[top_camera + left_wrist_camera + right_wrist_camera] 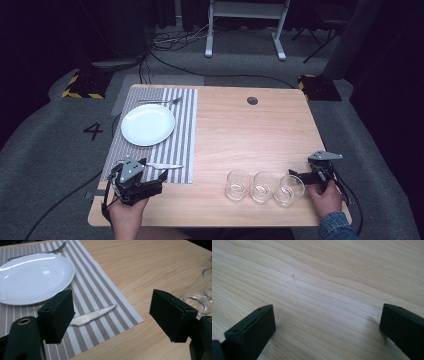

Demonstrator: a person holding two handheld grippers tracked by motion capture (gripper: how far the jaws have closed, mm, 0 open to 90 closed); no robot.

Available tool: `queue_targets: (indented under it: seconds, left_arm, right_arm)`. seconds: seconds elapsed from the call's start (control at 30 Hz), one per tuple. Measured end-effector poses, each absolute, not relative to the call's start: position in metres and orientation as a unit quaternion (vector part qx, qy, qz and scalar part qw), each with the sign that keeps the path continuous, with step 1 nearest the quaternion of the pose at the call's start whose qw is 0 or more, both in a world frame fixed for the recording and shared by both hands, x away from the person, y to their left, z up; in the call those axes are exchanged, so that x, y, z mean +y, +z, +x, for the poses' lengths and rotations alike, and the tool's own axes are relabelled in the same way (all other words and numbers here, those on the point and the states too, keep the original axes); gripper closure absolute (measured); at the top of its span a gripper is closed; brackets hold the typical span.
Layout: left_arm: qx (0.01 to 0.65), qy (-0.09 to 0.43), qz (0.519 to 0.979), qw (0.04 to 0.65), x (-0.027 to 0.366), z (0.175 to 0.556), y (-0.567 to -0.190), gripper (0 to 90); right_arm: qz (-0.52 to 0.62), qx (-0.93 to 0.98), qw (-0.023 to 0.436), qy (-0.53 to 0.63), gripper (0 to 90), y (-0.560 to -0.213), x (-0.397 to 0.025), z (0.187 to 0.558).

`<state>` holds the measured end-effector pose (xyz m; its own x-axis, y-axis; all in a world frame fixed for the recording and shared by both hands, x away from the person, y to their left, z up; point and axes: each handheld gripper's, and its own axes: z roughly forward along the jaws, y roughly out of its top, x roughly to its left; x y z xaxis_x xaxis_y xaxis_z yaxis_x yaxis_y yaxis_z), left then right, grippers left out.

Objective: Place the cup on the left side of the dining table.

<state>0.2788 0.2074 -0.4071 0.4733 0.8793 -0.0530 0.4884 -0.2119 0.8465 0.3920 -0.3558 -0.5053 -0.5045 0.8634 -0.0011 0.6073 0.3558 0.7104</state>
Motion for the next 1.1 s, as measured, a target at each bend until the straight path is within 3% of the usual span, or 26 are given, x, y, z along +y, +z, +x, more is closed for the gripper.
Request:
queue_targets:
  seconds: [1.1]
  left_arm:
    - [0.34, 0.17, 0.811, 0.444, 0.121, 0.307, -0.393, 19.8]
  right_arm:
    - [0.46, 0.8, 0.192, 0.334, 0.6, -0.505, -0.356, 0.392]
